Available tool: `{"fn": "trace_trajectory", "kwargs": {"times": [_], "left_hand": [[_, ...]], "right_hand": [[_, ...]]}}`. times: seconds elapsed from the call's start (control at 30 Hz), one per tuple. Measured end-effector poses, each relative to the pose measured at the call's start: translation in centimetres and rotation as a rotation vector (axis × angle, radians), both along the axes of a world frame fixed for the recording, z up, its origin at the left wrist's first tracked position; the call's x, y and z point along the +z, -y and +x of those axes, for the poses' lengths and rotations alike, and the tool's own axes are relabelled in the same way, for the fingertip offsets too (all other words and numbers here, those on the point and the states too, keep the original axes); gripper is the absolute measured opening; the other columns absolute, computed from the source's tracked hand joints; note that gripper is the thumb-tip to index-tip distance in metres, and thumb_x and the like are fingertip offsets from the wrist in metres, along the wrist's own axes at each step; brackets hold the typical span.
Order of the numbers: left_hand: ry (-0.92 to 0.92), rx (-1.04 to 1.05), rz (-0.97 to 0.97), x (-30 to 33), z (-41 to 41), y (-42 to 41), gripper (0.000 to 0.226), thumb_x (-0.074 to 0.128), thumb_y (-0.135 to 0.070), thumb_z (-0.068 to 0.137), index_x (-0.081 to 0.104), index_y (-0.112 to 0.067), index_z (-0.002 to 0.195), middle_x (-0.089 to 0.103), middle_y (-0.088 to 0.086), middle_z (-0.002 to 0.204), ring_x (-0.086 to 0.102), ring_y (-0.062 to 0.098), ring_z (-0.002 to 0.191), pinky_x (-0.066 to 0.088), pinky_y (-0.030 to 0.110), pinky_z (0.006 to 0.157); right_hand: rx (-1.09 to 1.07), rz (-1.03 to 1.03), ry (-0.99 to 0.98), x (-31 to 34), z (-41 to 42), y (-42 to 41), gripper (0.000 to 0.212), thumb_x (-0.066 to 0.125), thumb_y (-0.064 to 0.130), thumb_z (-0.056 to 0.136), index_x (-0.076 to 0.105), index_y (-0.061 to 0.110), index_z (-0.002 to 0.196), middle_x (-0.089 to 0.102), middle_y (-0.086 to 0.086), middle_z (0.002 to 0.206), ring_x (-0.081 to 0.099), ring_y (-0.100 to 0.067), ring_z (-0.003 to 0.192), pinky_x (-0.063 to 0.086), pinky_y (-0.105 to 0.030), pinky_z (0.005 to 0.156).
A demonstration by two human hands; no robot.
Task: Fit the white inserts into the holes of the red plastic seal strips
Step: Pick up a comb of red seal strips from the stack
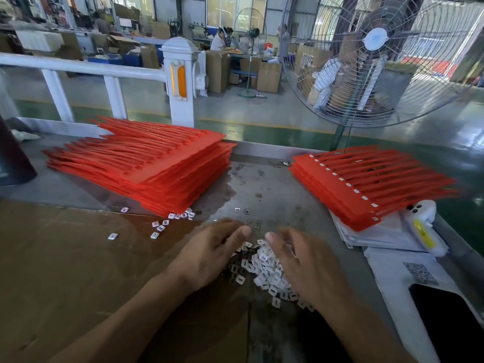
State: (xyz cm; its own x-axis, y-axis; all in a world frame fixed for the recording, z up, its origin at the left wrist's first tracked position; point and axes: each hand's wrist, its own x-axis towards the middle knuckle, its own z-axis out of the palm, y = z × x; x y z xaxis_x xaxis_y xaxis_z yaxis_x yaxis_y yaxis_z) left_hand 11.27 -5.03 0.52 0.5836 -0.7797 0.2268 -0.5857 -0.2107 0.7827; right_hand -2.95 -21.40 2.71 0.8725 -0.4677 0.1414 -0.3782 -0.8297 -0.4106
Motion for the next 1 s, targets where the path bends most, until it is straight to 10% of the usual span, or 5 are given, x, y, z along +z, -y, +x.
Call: {"fn": "trace_trajectory", "kwargs": {"times": [0.17,0.4,0.9,1.0], "left_hand": [[-0.572,0.296,-0.398,2.6,1.6,0.8,0.037,0.055,-0.045,0.099,0.078,-0.017,0.099,0.076,0.004,0.099,0.072,0.021,0.093,0.061,0.039,0.084],[-1.072,0.502,-0.912,5.8,4.8,1.8,0.033,0.051,-0.033,0.106,0.064,-0.003,0.108,0.076,0.012,0.089,0.071,0.017,0.067,0.059,0.026,0.060],[-1.201,0.500,-1.135,6.1,5.9,2.1,0.015,0.045,-0.012,0.107,0.057,-0.004,0.104,0.077,0.015,0.103,0.076,0.021,0.080,0.060,0.027,0.066],[-0.858,0.596,-0.864,6.6,5.1,1.8,0.019,0.052,-0.019,0.104,0.065,-0.006,0.105,0.078,0.011,0.089,0.068,0.015,0.060,0.056,0.026,0.054]], "right_hand": [[0.022,-0.070,0.144,1.5,2.2,1.5,0.039,0.047,0.048,0.103,0.070,0.018,0.096,0.067,0.006,0.086,0.059,-0.015,0.081,0.045,-0.034,0.074],[0.028,0.020,0.312,0.3,2.8,2.0,0.029,0.059,0.034,0.102,0.069,0.016,0.082,0.061,0.006,0.072,0.057,-0.013,0.068,0.048,-0.040,0.068],[0.078,0.060,0.247,-0.7,2.5,2.0,0.030,0.054,0.041,0.101,0.071,0.023,0.085,0.063,0.011,0.072,0.057,-0.005,0.065,0.047,-0.023,0.061],[0.077,0.067,0.242,-0.8,2.4,2.0,0.029,0.055,0.042,0.101,0.070,0.024,0.084,0.063,0.011,0.071,0.058,-0.004,0.065,0.044,-0.017,0.059]]}}
